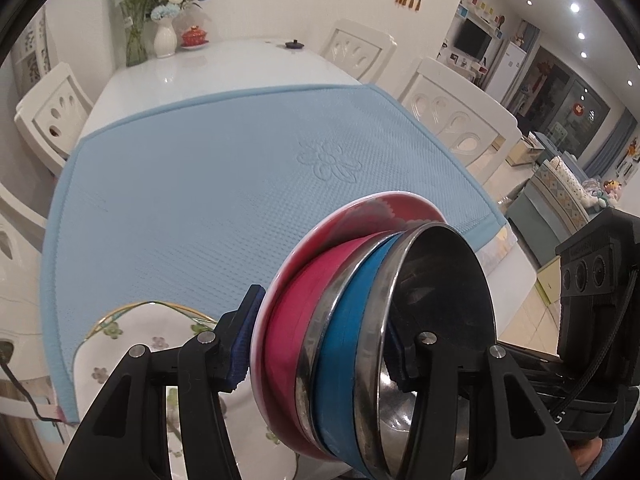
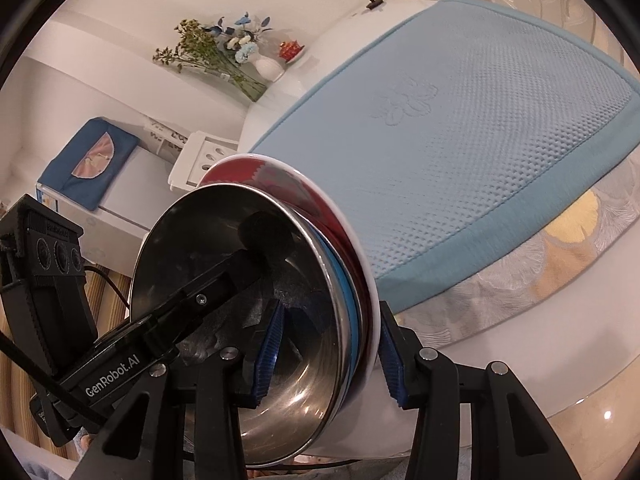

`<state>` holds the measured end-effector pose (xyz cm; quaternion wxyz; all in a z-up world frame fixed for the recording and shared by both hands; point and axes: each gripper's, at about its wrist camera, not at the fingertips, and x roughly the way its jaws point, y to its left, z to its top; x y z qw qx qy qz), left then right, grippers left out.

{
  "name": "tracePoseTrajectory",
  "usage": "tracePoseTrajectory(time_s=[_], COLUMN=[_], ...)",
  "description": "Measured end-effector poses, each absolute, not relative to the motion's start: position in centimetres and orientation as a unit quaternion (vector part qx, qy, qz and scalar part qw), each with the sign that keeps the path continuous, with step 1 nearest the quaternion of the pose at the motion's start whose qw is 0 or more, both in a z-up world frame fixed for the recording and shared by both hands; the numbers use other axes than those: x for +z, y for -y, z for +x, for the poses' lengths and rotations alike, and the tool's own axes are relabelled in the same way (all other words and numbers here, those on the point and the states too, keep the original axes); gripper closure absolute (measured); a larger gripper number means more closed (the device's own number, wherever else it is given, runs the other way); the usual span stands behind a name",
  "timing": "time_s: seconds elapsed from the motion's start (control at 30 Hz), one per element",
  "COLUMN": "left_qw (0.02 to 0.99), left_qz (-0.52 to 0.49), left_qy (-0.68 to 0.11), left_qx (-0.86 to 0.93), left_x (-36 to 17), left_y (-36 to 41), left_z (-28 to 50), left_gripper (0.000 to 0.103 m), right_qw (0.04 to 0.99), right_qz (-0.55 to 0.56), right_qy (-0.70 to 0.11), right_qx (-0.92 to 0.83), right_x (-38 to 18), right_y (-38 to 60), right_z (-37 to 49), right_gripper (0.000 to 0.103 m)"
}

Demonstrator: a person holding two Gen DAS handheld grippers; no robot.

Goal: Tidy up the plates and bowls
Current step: 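Carry the nested steel bowl stack with both grippers over the white floral plates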

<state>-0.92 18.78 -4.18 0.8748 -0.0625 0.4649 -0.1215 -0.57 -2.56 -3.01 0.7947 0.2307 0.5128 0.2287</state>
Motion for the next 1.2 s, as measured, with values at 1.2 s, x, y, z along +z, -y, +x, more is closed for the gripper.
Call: tracePoseTrajectory(time_s=[1.2], left_qw=[0.871], left_qz=[-0.152], left_qy=[-0.465], left_qx=[0.05], left_x=[-4.8], left_y=[-29.7], left_z=[-7.0], left_gripper=[0.054], right_qw=[0.733], right_qz=[0.126], right_qy=[-0.561], right_qx=[0.363], right_x=[-3.9], right_y=[-10.3], right_z=[-0.5], right_gripper=[0.058])
